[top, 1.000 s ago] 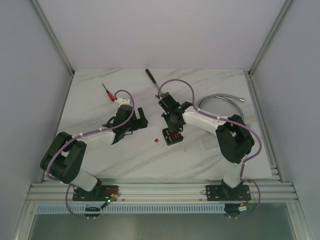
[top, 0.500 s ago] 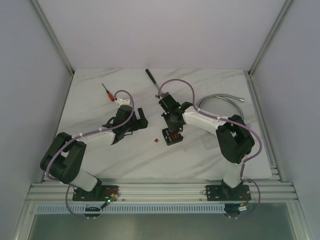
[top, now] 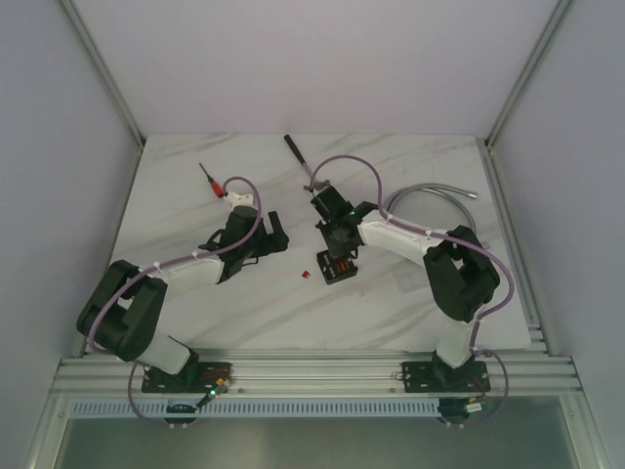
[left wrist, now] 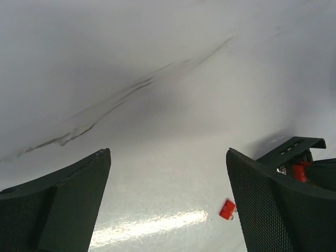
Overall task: Snap on the fuse box
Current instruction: Install the fuse at the fuse box base.
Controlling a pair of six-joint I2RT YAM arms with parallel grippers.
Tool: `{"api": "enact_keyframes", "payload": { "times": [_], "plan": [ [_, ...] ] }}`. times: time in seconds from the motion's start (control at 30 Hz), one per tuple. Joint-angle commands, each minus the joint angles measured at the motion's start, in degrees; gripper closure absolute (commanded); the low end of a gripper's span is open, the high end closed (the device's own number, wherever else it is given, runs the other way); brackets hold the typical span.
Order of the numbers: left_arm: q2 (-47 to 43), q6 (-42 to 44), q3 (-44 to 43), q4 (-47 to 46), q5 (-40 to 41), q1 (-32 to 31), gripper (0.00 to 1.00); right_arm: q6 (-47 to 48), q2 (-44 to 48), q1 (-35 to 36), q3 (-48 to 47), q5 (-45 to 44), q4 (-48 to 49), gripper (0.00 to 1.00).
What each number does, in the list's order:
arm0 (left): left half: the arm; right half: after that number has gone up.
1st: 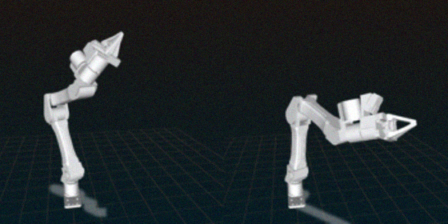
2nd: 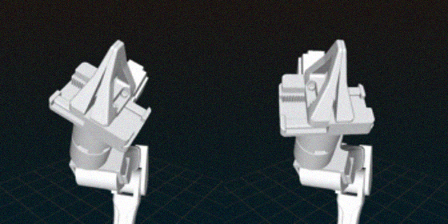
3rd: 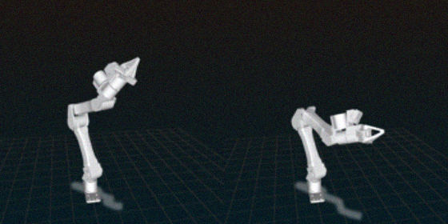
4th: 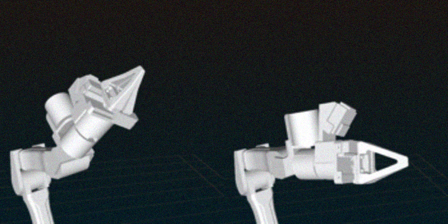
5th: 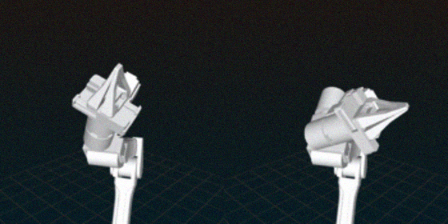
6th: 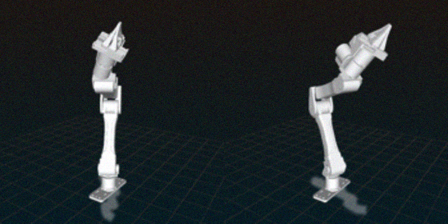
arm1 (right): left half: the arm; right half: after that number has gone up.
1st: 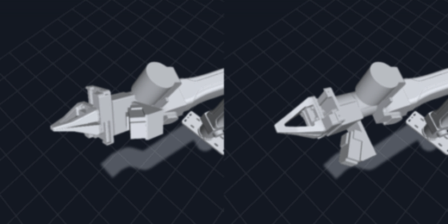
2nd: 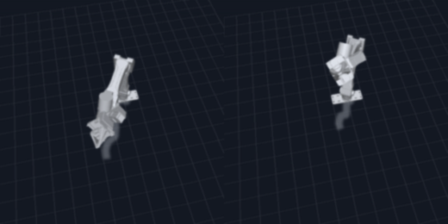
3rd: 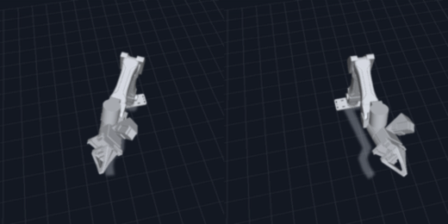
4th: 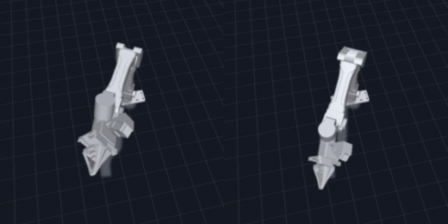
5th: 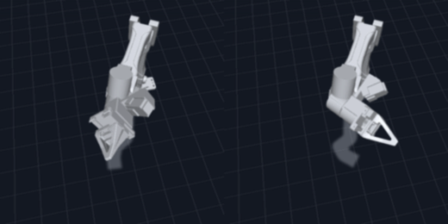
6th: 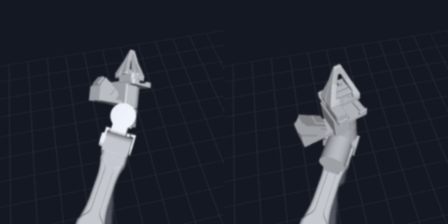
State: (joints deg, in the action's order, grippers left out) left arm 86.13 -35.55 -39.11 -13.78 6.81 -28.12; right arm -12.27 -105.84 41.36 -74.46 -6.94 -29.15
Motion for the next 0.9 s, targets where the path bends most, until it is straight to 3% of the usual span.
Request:
{"api": "enact_keyframes", "payload": {
  "times": [0.0,0.37,0.6,0.87],
  "plan": [
    [-1.0,-0.3,0.6,-0.2,-0.3,0.2,0.0,-0.4,-2.2,-0.2,4.6,-2.6,-2.6,1.0],
    [-1.4,-0.6,0.9,-0.2,-0.4,0.2,0.0,0.8,-4.4,-2.4,8.2,-3.5,-4.0,1.0],
    [-1.7,-0.9,1.1,-0.1,-0.4,0.3,0.0,1.6,-7.4,-1.4,5.4,-2.4,-4.8,1.0],
    [-2.4,-1.7,1.4,-0.1,-1.2,0.3,0.0,-0.2,-4.8,1.1,10.7,-1.9,-5.1,1.0]
  ]
}}
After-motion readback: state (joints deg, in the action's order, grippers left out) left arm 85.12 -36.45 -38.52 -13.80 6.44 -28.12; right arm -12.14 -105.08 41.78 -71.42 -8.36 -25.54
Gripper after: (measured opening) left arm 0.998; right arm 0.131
